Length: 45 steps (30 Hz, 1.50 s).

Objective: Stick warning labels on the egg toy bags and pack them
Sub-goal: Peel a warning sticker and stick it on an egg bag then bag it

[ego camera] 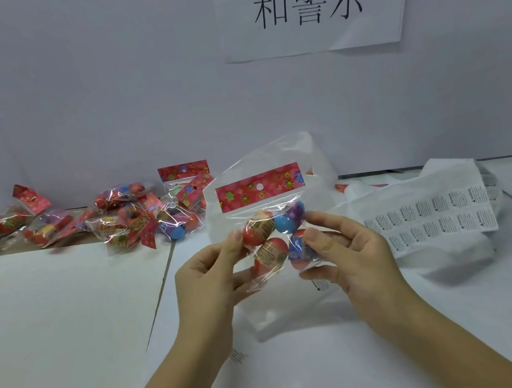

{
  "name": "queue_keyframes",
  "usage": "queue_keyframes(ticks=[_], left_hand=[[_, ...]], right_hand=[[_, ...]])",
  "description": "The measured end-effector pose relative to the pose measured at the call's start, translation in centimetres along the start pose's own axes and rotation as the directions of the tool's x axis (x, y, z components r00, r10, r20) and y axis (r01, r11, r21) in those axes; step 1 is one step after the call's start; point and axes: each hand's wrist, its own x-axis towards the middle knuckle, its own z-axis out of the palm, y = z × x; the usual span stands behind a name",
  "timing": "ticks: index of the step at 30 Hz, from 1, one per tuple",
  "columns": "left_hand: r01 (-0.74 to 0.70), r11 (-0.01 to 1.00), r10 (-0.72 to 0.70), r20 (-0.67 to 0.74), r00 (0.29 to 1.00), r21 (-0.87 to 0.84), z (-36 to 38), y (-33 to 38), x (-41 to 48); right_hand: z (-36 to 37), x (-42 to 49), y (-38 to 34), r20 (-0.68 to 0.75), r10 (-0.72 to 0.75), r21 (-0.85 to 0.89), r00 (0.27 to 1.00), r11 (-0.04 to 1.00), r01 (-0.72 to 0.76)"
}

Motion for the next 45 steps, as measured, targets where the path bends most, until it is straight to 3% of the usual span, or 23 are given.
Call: queue_keyframes(ticks=[5,18,23,28,31,33,36,40,43,45], left_hand=[[0.05,0.998,-0.05,-0.003,0.999,-0.037,-0.2,0.3,0.2],[0.046,0.993,-0.056,0.096,0.994,0.113,-0.4,0.8,0.5],[-0.029,0.978,0.007,0.105,0.994,0.205,-0.9,1.1,1.0],[-0.095,0.98,0.073,0.129,0.989,0.173,-1.0,1.3,0.9],[-0.125,0.99,0.117,0.126,0.985,0.06,-0.6,1.2,0.2],[-0.185,0.982,0.18,0.102,0.978,0.037,-0.3,0.9,-0.3],[-0.365,0.924,0.354,0.104,0.929,0.117,0.1,0.6,-1.1],[-0.569,0.808,0.519,0.27,0.811,0.154,0.4,0.2,-2.4],[-0.691,0.695,0.595,0.381,0.708,0.198,0.5,-0.2,-2.9],[-0.715,0.676,0.628,0.37,0.685,0.176,0.4,-0.3,-2.7]], right_hand=[[0.0,-0.1,0.1,-0.03,-0.018,0.037,0.999,0.999,0.019],[0.0,-0.2,-0.1,0.015,-0.043,-0.016,0.999,0.999,0.044],[-0.4,0.0,-0.7,0.036,-0.078,-0.049,0.996,0.996,0.08],[-0.5,0.1,-0.8,0.048,-0.03,0.007,0.998,1.0,0.03],[-0.3,-0.2,0.0,-0.048,-0.099,-0.169,0.994,0.982,0.089],[0.2,-0.8,0.3,-0.025,-0.139,-0.309,0.99,0.943,0.125],[0.9,-1.6,0.7,0.087,-0.056,-0.321,0.995,0.944,0.081],[1.3,-1.8,0.4,0.209,-0.04,-0.157,0.977,0.985,0.074],[1.4,-2.0,0.2,0.174,-0.054,-0.105,0.983,0.992,0.073],[1.4,-1.9,0.2,0.137,-0.041,-0.069,0.99,0.996,0.051]])
